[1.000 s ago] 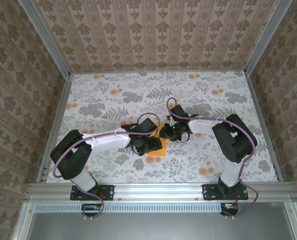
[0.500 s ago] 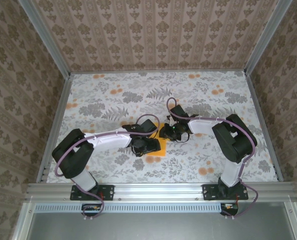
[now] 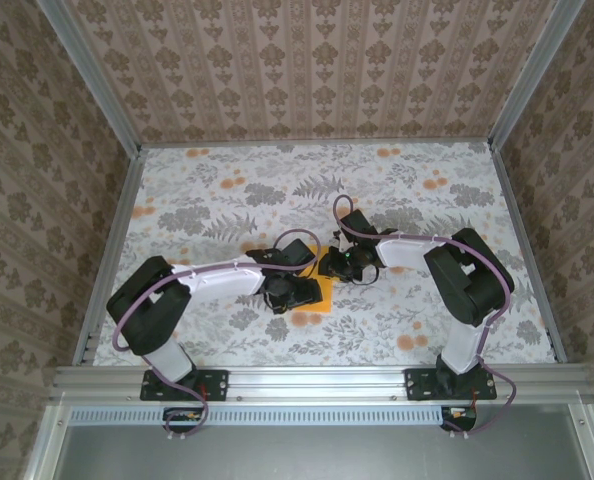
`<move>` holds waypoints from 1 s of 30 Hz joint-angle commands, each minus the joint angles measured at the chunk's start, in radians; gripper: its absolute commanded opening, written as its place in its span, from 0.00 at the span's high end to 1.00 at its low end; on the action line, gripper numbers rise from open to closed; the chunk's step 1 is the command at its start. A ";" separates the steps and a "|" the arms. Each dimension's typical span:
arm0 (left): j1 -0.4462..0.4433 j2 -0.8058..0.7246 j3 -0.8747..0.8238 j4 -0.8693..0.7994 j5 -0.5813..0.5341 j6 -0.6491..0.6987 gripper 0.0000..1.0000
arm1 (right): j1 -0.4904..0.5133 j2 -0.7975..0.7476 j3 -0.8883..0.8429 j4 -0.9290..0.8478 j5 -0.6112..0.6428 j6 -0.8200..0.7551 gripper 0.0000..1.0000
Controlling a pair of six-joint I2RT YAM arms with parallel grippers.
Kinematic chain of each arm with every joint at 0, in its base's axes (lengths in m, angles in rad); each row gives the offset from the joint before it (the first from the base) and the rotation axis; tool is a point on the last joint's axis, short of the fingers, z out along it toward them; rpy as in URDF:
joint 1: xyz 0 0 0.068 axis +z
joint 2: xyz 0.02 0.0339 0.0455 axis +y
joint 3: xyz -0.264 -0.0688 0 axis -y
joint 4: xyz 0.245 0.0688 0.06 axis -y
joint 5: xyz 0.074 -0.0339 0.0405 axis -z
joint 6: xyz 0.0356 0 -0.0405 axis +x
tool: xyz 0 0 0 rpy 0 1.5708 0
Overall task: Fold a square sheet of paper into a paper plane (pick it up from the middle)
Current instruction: Fold the triangle a second time at the center of the table.
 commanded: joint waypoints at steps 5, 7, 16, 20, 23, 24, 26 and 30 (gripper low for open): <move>-0.004 0.008 0.027 0.001 0.009 0.002 0.31 | -0.002 0.068 -0.045 -0.051 0.090 -0.004 0.73; -0.003 0.007 0.027 -0.001 0.008 0.004 0.33 | -0.002 0.070 -0.046 -0.051 0.089 -0.004 0.73; -0.002 -0.013 0.023 0.022 0.005 0.016 0.36 | -0.002 0.071 -0.046 -0.050 0.089 -0.005 0.73; 0.001 -0.030 0.004 0.089 0.014 0.035 0.36 | -0.001 0.071 -0.046 -0.048 0.089 -0.005 0.73; 0.009 -0.037 -0.016 0.145 0.014 0.035 0.36 | -0.002 0.071 -0.047 -0.049 0.090 -0.004 0.73; 0.011 -0.039 -0.024 0.165 0.017 0.037 0.35 | -0.001 0.071 -0.047 -0.049 0.090 -0.004 0.73; 0.020 -0.041 -0.034 0.190 0.021 0.040 0.35 | 0.000 0.071 -0.047 -0.049 0.090 -0.005 0.73; 0.042 -0.044 -0.048 0.221 0.033 0.044 0.36 | -0.001 0.072 -0.046 -0.052 0.092 -0.005 0.73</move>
